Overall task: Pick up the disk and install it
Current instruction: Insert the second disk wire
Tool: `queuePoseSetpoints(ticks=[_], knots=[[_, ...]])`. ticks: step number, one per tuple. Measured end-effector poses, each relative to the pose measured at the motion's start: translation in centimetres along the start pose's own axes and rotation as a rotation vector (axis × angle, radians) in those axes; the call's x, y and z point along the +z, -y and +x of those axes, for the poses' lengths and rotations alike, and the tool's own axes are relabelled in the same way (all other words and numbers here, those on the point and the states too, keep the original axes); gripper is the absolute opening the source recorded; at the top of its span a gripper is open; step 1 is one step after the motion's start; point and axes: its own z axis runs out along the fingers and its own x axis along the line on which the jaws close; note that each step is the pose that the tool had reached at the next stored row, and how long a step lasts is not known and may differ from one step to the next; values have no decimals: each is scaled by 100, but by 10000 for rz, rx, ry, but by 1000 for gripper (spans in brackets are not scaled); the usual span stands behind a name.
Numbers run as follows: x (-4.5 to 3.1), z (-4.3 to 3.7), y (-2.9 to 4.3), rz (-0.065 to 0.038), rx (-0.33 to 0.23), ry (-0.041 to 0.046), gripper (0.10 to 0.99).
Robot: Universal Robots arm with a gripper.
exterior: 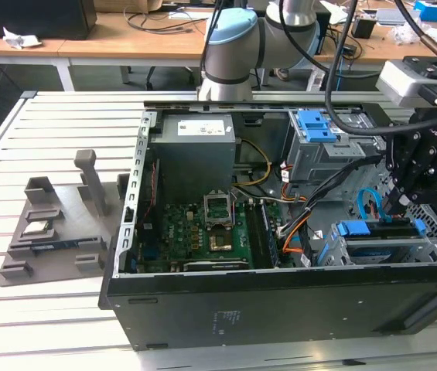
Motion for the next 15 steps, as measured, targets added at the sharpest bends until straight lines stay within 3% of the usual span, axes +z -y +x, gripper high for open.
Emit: queuePoseSetpoints(ticks=[7,15], knots=[[-234,13,-13,0,0,-7,106],[-242,14,-13,0,-2,-8,106]])
